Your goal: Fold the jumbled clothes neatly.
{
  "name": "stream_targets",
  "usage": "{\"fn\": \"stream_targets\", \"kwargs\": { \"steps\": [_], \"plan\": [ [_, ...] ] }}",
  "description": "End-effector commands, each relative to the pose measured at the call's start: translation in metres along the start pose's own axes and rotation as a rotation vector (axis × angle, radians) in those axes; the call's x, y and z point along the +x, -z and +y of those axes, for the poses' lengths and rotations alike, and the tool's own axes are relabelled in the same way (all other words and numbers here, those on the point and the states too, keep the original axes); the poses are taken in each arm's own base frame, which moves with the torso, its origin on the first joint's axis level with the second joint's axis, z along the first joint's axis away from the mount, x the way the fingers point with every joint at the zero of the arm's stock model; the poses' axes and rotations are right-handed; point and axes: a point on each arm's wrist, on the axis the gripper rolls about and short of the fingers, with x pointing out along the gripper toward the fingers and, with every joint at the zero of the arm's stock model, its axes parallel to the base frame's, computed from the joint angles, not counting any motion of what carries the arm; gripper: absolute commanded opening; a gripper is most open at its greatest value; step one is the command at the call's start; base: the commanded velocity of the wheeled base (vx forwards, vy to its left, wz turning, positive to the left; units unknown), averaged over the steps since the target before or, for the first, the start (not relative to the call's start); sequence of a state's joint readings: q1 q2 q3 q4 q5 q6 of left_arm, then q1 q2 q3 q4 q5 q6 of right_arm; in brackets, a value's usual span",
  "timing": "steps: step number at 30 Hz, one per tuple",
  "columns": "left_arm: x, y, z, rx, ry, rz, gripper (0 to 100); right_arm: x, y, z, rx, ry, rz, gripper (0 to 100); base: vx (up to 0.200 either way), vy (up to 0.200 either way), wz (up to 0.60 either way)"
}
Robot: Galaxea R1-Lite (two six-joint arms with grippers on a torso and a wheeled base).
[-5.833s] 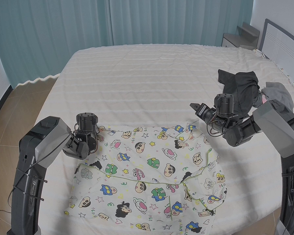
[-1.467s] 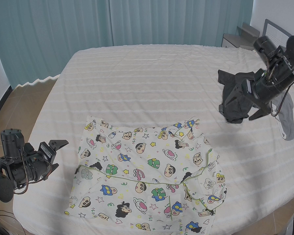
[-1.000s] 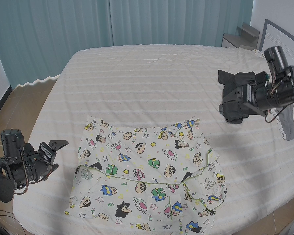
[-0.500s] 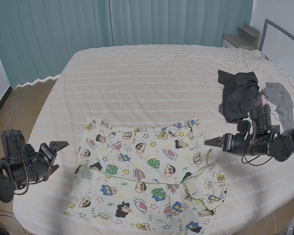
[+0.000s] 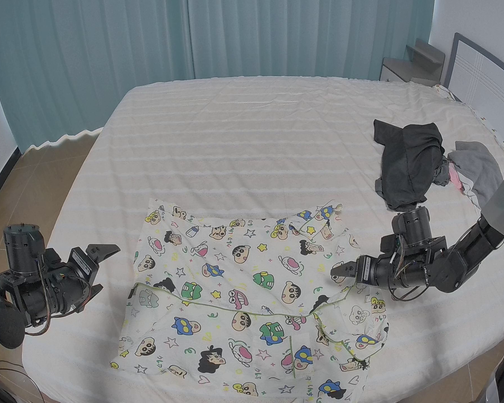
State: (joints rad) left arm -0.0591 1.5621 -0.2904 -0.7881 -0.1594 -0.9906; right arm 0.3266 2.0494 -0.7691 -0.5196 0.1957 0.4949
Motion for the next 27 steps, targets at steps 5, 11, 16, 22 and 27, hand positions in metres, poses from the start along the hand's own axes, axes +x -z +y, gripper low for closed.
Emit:
{"fn": "stream_targets", "kwargs": {
  "steps": [5,11,16,22,27],
  "plan": [
    [0.001,0.0,0.0,-0.001,-0.002,0.001,100,0.02,-0.01,0.0,0.011,0.0,-0.017,100,0.0,0.0,0.0],
    [0.001,0.0,0.0,-0.001,-0.002,0.001,100,0.02,-0.03,0.009,0.073,-0.033,-0.079,100,0.0,0.0,0.0],
    [0.001,0.0,0.0,-0.001,-0.002,0.001,100,0.031,-0.043,0.006,0.09,-0.033,-0.105,100,0.0,0.0,0.0],
    [0.001,0.0,0.0,-0.001,-0.002,0.001,100,0.045,-0.042,0.0,0.125,-0.013,-0.068,100,0.0,0.0,0.0],
    [0.001,0.0,0.0,-0.001,-0.002,0.001,100,0.052,-0.037,-0.005,0.134,0.007,-0.042,100,0.0,0.0,0.0]
  ]
}}
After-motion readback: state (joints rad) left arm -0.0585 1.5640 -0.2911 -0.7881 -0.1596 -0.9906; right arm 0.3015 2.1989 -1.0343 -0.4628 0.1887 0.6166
